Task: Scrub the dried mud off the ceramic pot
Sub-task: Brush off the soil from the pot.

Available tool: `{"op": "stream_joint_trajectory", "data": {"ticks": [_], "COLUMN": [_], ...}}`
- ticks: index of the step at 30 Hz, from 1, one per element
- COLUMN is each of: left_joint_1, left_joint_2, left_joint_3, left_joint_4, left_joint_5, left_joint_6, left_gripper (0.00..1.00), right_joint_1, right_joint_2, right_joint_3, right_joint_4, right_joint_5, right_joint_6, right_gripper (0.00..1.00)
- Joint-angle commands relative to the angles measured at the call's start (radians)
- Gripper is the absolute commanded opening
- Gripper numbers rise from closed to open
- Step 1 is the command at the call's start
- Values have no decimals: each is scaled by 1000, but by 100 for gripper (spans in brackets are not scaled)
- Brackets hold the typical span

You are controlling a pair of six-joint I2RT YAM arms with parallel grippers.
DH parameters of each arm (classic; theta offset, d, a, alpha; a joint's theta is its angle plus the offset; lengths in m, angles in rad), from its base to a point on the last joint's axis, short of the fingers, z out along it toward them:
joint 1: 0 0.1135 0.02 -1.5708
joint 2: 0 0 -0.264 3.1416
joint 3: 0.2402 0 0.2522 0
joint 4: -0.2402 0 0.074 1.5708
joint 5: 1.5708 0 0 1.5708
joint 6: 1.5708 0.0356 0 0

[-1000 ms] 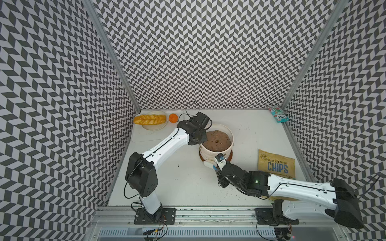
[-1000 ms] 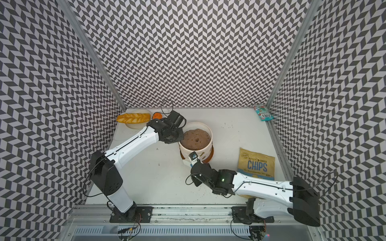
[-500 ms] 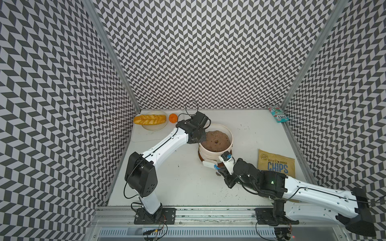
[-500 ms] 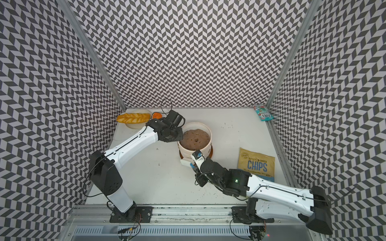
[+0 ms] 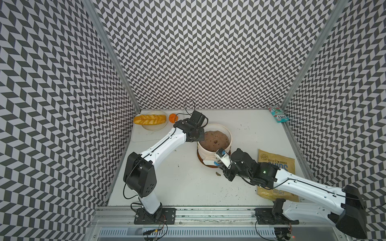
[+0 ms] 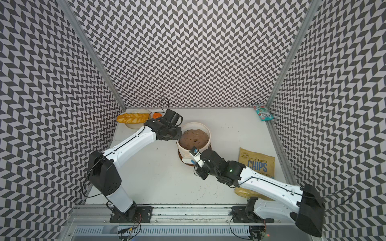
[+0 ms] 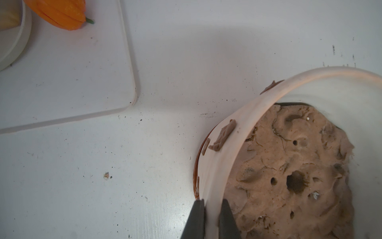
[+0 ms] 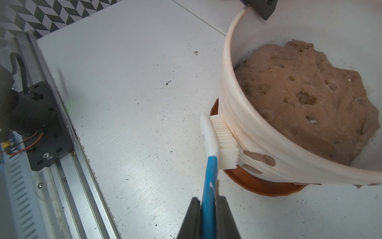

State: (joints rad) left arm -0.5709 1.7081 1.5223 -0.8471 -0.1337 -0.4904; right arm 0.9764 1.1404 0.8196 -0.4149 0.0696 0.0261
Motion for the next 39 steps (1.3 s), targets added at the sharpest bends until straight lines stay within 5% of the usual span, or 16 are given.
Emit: {"op": "stream_joint_trajectory", "data": {"ticks": [1, 18, 24, 39], "left_joint_1": [48, 79, 82, 83], "left_joint_2": [-10, 3, 15, 9], "left_joint_3": [-24, -8, 4, -10], "left_joint_4": [17, 32, 44, 89], "left_joint_5": [-22, -88, -70, -15], "left_joint_6": [57, 167, 223, 305], "left_gripper": [0, 0, 0, 0], "right_joint_1": [-35, -30, -24, -129], "right_joint_2": [22, 53, -55, 81], "right_joint_3": [-14, 76, 112, 243], "right_joint_4": [25, -155, -128, -150], "right_joint_5": [83, -65, -254, -21], "right_joint_6": [18, -130, -201, -198], "right_gripper": [0, 0, 0, 0]}}
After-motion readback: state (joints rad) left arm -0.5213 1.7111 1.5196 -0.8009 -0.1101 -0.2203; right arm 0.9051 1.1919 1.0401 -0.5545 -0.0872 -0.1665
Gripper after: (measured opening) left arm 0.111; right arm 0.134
